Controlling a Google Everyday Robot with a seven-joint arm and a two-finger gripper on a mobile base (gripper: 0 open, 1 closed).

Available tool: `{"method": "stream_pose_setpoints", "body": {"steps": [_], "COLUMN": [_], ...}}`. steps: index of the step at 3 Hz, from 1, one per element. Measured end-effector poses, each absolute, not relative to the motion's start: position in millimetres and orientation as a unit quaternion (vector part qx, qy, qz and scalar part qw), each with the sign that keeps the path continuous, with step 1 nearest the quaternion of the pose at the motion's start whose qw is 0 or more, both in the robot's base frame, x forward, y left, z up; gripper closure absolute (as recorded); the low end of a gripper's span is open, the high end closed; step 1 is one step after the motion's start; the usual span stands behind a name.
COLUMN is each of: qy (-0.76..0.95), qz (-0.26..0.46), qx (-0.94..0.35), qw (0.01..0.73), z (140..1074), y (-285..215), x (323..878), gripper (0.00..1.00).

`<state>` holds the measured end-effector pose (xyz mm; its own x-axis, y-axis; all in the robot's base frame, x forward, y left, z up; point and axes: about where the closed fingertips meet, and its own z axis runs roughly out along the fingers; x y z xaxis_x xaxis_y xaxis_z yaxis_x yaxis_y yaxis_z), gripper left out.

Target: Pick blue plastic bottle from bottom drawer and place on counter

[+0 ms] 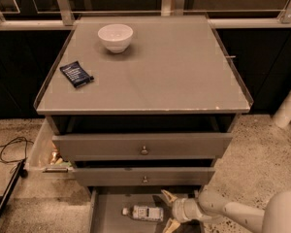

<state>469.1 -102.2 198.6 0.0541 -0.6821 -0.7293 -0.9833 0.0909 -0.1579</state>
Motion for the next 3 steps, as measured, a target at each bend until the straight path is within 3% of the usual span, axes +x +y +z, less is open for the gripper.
{"method": "stream_pose_setpoints", "body": {"steps": [3], "qy": [0.647], "qz": [0.251], "qx": [-0.636], "qw": [0.338], "z": [154], "y": [-71], "x": [480], "gripper": [0.0]}}
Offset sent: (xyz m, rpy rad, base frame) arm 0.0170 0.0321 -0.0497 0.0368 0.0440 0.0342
